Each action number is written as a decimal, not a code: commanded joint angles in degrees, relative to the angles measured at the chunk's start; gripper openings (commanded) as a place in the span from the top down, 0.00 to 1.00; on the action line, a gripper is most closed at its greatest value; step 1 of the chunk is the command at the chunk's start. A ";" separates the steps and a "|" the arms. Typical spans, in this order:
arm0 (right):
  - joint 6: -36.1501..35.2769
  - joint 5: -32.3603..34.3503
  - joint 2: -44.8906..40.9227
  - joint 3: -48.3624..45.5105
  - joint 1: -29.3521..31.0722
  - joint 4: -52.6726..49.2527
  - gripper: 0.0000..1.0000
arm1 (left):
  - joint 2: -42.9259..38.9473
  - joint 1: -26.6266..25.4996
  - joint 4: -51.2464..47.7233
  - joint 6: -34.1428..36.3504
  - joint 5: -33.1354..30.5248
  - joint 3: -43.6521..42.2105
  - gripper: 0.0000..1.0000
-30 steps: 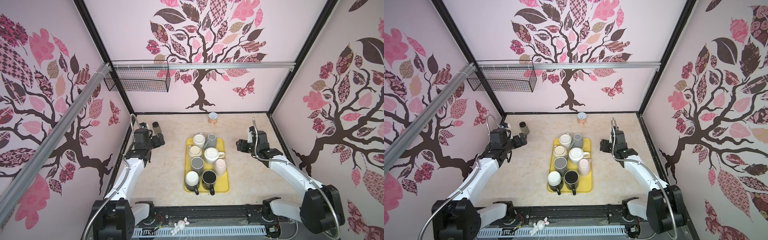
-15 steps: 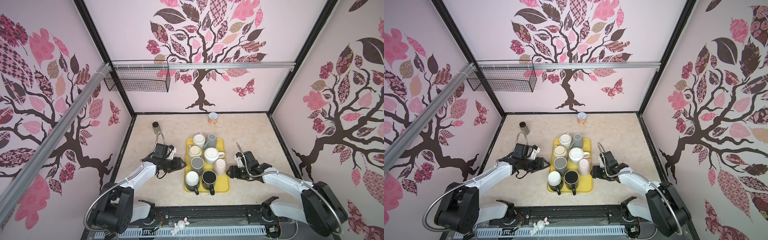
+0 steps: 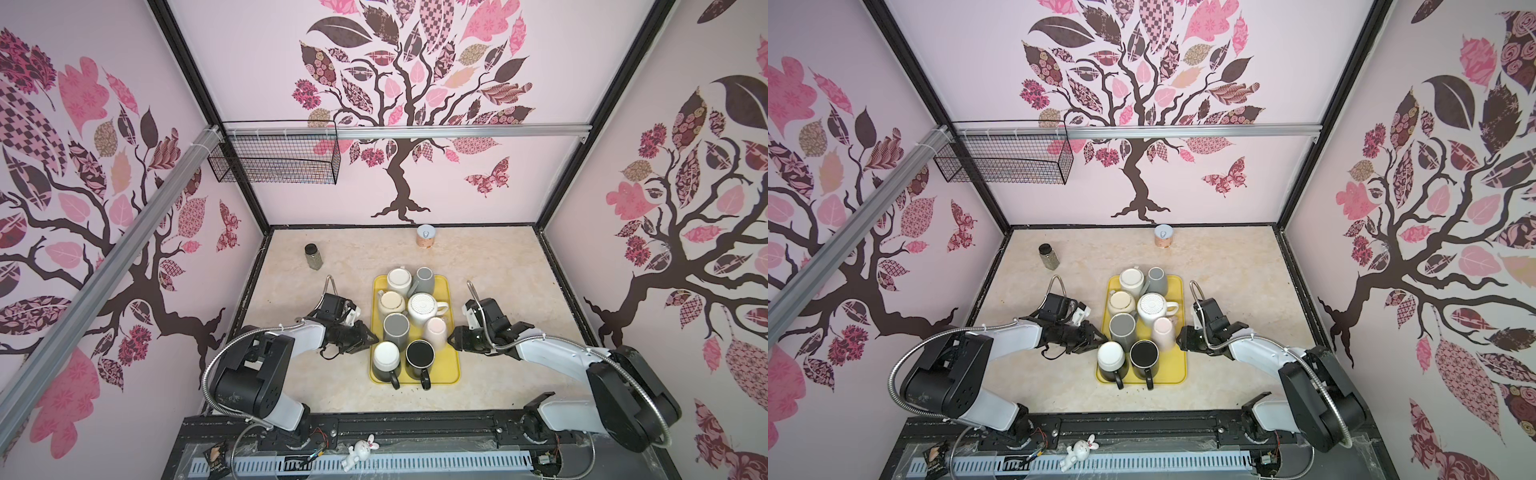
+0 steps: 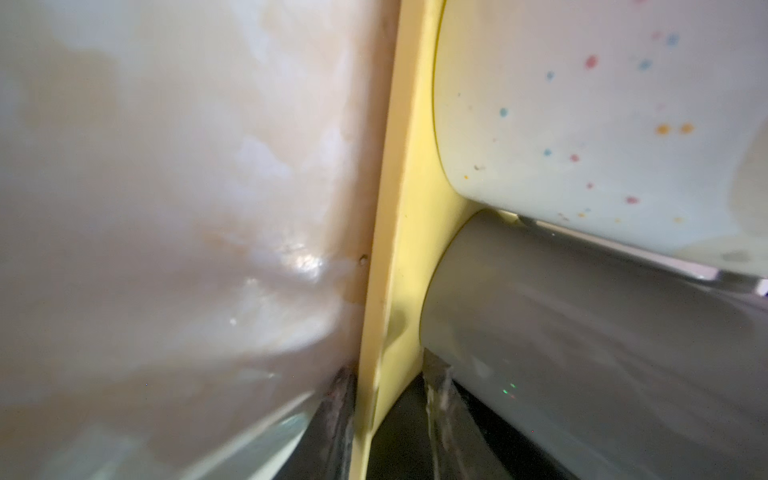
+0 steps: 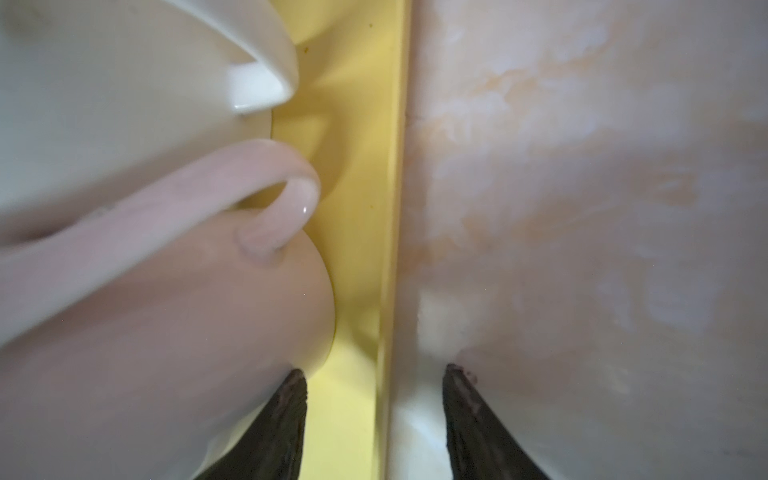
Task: Turn the mug right side up
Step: 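Push the yellow tray farther from the robot with both grippers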
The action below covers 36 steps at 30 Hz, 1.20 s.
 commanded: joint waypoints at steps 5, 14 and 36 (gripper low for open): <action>-2.16 8.23 0.67 2.57 -8.77 -8.19 0.52 | 11.21 -7.55 13.42 -7.73 -0.83 8.03 0.78; -2.21 19.54 -9.98 10.46 -15.22 -12.30 0.31 | 21.73 -15.65 23.53 -18.49 -7.23 19.36 0.86; -2.13 4.33 -25.00 11.43 -15.27 -26.45 0.46 | 41.26 -22.58 20.03 -18.69 -21.54 53.61 0.95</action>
